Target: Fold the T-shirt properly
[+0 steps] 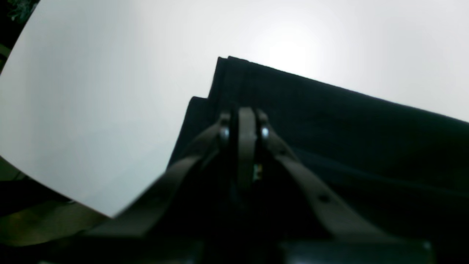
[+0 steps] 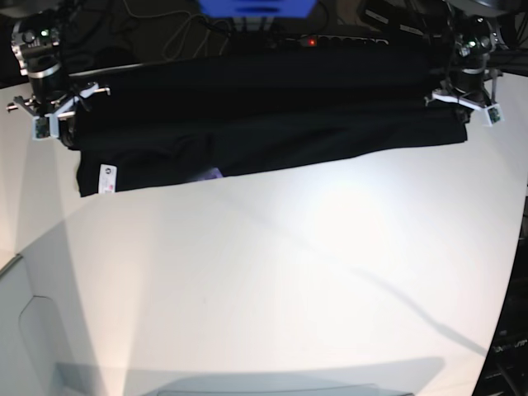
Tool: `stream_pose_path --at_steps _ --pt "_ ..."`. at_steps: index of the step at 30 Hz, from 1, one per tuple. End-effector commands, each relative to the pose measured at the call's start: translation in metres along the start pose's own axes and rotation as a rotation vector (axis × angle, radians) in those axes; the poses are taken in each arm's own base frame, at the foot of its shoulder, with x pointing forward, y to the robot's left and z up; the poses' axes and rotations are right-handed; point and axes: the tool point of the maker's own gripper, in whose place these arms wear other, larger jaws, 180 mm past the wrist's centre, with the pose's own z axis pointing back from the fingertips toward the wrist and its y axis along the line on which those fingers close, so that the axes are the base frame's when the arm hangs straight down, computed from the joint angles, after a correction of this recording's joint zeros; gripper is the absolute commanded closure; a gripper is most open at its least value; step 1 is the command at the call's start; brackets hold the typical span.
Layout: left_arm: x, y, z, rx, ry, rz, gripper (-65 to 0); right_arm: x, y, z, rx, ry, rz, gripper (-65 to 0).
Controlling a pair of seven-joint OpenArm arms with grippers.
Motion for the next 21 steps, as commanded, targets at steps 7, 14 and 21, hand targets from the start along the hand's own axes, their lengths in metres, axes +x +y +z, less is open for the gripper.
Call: stream_pose_path --at_steps 7,14,21 --pt "0.000 0.008 0.007 0.017 -0.012 -0.019 0.0 0.010 -0.002 0.003 0.004 -0.037 0.022 0.0" --pt "-0.026 0.015 -0.003 0.034 0.057 0.010 0.0 -0.005 0.001 -0.003 0.021 -0.003 -0.010 0.0" --pt "-0.064 -0.005 -0.029 -0.007 0.163 0.044 0.0 -0.007 0.001 -0.004 0.022 0.000 -0.013 0.0"
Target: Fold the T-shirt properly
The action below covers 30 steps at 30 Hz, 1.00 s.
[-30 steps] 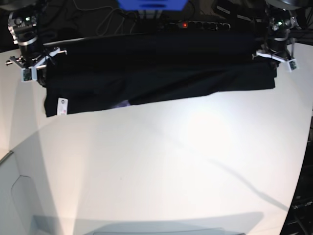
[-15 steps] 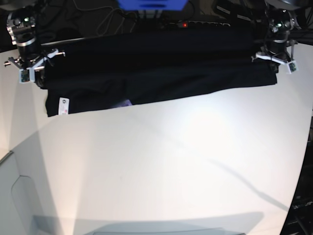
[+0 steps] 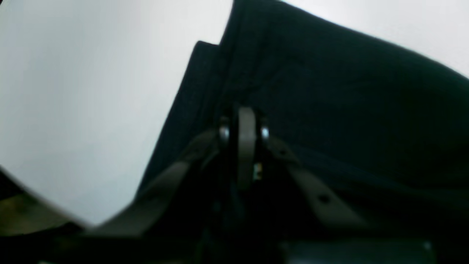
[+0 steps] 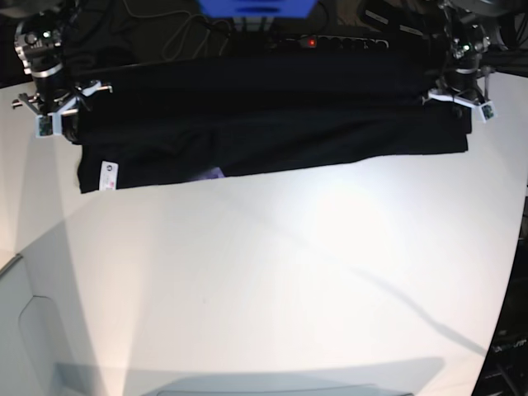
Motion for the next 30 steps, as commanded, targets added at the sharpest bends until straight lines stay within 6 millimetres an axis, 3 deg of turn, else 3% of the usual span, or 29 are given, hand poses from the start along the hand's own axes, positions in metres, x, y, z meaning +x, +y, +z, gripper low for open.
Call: stream_pose_path --at_steps 1,8,12,19,24,30 --pt "-0.024 -0.005 -0.003 -0.010 0.108 -0.002 0.0 0.011 -0.001 0.003 0.007 -0.040 0.020 0.0" --pt "-0.004 -0.051 -0.032 -0.096 0.076 0.016 0.0 0.012 -0.004 -0.009 0.005 -0.051 -0.009 0.0" --pt "0.011 -0.061 -0.032 -0.121 0.042 0.017 0.0 0.005 -0.006 -0.011 0.008 -0.034 -0.019 0.0" --pt "0.043 -0.064 -0.006 -0.138 -0.057 -0.035 0.0 -0.008 -0.003 -0.004 0.014 -0.002 -0.020 0.0" --pt "0.075 -0.046 0.014 -0.095 -0.150 -0.034 0.0 -0.018 -0.002 0.001 0.016 0.025 -0.019 0.0" --pt "0.085 -0.033 0.015 -0.062 -0.172 -0.041 0.0 -0.023 -0.002 0.004 0.019 0.040 -0.016 0.0"
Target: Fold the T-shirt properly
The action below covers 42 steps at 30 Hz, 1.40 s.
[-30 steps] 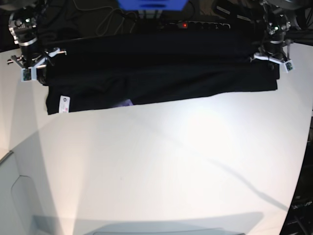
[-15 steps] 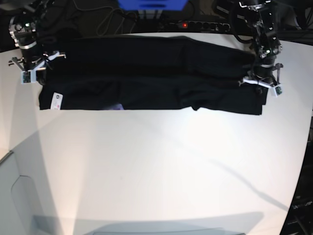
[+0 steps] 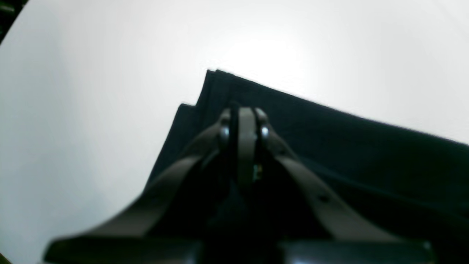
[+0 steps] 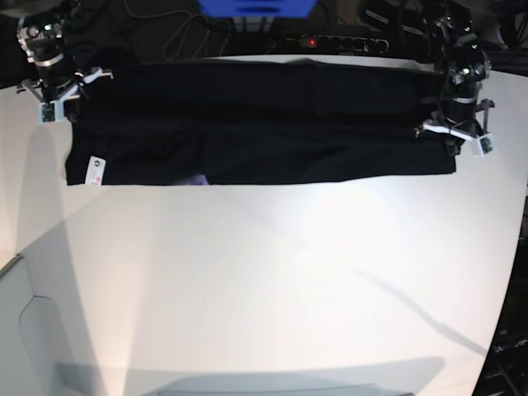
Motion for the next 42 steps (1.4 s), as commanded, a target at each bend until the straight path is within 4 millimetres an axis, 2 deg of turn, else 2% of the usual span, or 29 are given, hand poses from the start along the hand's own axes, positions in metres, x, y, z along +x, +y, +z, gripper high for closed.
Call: stream_pose_path --at_steps 1,14,19,23,26,29,32,42 --pt "0.017 0.007 0.003 0.015 -0.055 -0.020 0.0 0.013 -0.002 0.003 0.007 -0.048 0.017 0.0" --pt "0.008 0.023 0.012 0.041 -0.021 -0.069 0.0 0.001 -0.003 0.006 0.006 -0.011 0.018 0.0" --pt "0.010 0.043 0.018 0.089 -0.030 -0.048 0.0 -0.004 -0.025 0.018 -0.072 -0.013 -0.017 0.0" --pt "0.009 0.042 0.017 0.085 -0.027 -0.049 0.0 -0.008 -0.030 0.021 -0.093 0.001 -0.024 0.0" --pt "0.009 0.042 0.017 0.084 -0.026 -0.048 0.0 -0.024 -0.022 0.026 -0.076 0.044 -0.036 0.0" --pt "0.008 0.041 0.017 0.083 -0.024 -0.043 0.0 -0.030 -0.002 0.022 -0.018 0.062 -0.035 0.0" --pt "0.005 0.042 0.017 0.087 -0.019 -0.042 0.0 -0.031 0.008 0.019 0.013 0.065 -0.032 0.0" --pt "-0.014 0.054 0.012 0.110 0.034 -0.028 0.0 -0.024 0.009 0.013 0.017 0.048 -0.024 0.0"
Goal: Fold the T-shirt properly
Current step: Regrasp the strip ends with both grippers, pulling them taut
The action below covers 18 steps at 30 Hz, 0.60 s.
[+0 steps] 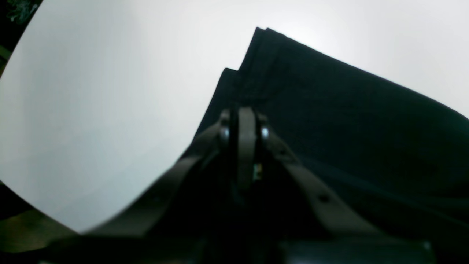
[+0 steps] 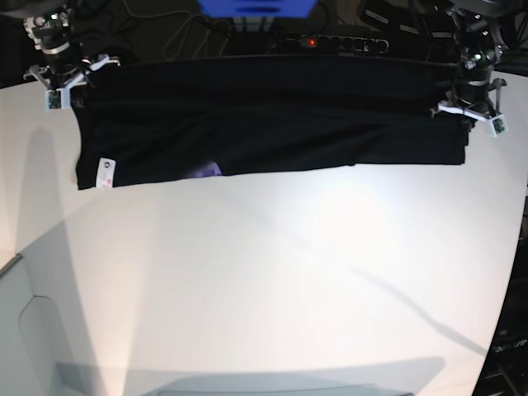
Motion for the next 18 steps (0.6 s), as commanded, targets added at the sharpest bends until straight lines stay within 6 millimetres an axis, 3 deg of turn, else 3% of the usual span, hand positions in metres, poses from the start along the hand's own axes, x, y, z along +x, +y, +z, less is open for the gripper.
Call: stream_pose_path --at_steps 1,4,8,11,15,18 --pt "0.010 0.007 0.000 0.018 -0.033 -0.011 0.0 0.001 -0.002 0.003 0.002 -0.005 0.028 0.0" --pt "0.005 0.009 -0.001 0.023 -0.018 -0.005 0.0 -0.007 -0.007 -0.004 -0.024 0.041 0.064 -4.1" --pt "0.000 0.011 -0.002 0.028 -0.006 -0.001 0.0 -0.022 -0.011 -0.009 -0.041 0.101 0.090 -16.6" --pt "0.001 0.011 -0.002 0.027 -0.005 -0.003 -0.7 -0.020 -0.012 -0.008 -0.047 0.095 0.091 -25.7" --pt "0.003 0.010 0.000 0.028 -0.011 -0.003 -9.7 -0.001 -0.012 -0.004 -0.048 0.036 0.089 -29.5" --pt "0.003 0.012 0.000 0.034 -0.014 0.000 -21.5 0.017 -0.008 0.001 -0.044 -0.022 0.085 -29.5"
